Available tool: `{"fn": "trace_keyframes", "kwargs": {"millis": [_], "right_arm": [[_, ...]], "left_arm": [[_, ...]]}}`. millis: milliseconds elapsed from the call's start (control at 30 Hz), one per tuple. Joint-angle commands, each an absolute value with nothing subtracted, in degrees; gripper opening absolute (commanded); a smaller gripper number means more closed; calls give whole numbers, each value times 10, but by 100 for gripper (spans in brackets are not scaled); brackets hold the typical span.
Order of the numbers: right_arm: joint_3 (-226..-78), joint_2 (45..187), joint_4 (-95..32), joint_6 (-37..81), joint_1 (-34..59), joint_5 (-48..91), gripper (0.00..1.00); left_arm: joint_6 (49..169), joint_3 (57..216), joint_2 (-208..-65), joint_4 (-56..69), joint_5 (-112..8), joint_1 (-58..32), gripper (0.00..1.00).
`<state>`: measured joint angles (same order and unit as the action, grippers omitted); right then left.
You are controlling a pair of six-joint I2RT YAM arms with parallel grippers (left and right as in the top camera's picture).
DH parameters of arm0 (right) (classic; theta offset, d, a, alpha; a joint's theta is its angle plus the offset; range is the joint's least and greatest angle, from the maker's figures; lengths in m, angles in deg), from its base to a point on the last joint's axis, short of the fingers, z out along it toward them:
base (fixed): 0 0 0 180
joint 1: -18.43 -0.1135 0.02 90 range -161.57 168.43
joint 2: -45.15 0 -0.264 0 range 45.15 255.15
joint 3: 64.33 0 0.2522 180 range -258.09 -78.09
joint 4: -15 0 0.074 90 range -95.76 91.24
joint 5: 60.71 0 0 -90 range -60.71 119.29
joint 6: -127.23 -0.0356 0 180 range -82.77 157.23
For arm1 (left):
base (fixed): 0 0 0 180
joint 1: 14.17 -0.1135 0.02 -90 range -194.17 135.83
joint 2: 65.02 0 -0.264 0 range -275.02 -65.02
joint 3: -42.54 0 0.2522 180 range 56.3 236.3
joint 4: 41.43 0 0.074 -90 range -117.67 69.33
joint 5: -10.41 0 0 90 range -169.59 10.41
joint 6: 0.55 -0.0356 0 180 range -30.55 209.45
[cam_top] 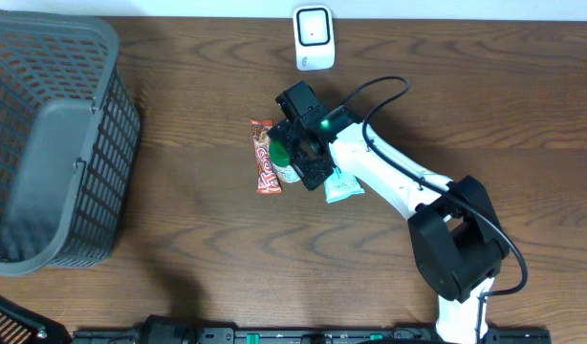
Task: Scan the item barcode
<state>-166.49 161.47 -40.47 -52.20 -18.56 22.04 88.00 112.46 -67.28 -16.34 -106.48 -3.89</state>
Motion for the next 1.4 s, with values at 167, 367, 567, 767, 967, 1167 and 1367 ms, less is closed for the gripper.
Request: {"fn": "trace_keyframes", "kwargs": {"millis": [167,367,567,767,967,1167,1367], "right_arm": [[-1668,1631,-458,-510,-191,214,95],[-1669,1630,-460,-474,-190,195,86],[-1669,1630,-485,-456,-191,190,85],[-1669,1630,-491,-441,-192,170,82],[-1669,1630,-496,-363,-184,130,80],[-1669,1630,-495,-304,-152,18,77],[-1669,1630,-510,-192,-103,-45,95]], "left_arm": [[884,1121,-679,-165,-1057,-41,98],[884,1121,-678,-165,-1057,-41,98],[884,1121,-678,-166,-1057,-41,98],[884,1121,-678,-165,-1057,-41,98],[884,1121,-678,-164,-1057,-41,98],[884,1120,-678,-164,-1057,-41,98],[884,1120,-678,-164,-1057,-41,98]]}}
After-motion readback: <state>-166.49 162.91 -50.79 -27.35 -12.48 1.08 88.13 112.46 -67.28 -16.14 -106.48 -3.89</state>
